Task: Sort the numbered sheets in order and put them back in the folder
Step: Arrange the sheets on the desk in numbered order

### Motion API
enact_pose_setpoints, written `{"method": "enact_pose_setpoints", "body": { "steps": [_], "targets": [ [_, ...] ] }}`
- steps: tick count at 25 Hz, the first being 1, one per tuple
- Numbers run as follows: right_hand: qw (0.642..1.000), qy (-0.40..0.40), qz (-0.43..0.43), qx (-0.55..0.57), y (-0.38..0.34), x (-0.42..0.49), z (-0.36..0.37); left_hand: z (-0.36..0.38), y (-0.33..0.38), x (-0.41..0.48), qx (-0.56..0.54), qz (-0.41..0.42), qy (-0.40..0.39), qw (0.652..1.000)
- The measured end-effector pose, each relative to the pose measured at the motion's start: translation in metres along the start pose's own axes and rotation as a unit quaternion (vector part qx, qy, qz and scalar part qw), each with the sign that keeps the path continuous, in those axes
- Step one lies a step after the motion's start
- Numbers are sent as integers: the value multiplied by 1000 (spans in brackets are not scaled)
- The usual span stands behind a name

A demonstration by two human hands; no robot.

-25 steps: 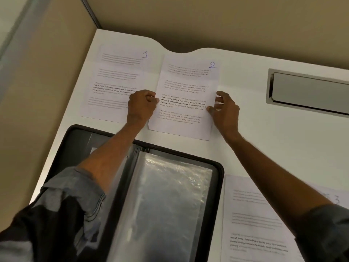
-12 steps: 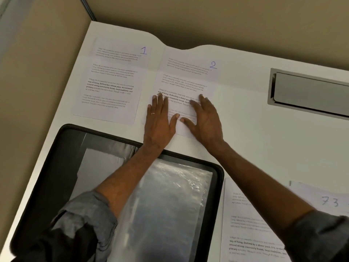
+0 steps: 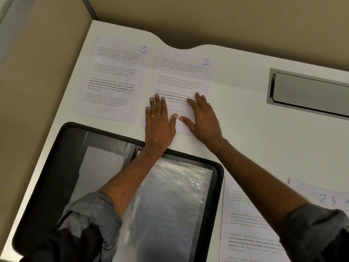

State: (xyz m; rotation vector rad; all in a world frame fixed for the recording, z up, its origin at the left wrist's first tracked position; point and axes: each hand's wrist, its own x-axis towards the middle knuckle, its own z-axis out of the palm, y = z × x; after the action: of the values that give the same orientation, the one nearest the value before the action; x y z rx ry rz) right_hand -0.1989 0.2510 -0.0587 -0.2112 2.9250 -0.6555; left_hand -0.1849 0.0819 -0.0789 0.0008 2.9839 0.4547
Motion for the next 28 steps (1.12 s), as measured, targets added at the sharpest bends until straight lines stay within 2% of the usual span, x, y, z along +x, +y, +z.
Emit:
{"method": "enact_pose_setpoints", "body": {
  "steps": [6,12,15,20,24,28],
  "targets": [
    [1000,-12,-11,-5,-1,-4,0,-2,1,-1,1,0,-3,1000],
    [999,30,-13,1,-2,-32,-19,-17,14,-18,-21,18,21,999],
    [999,37,23,6,-4,-67,-34,-27,35,-40,-41,50,42,997],
    [998,39,39,6,13,-138,-57,-31,82,-88,-60,106,29,992],
    [995,75,70,2,37,-194,-75,-23,125,-139,-75,160,9,984],
    [993,82,87,18,63,-257,-92,-8,163,-182,-70,190,18,979]
  ]
}}
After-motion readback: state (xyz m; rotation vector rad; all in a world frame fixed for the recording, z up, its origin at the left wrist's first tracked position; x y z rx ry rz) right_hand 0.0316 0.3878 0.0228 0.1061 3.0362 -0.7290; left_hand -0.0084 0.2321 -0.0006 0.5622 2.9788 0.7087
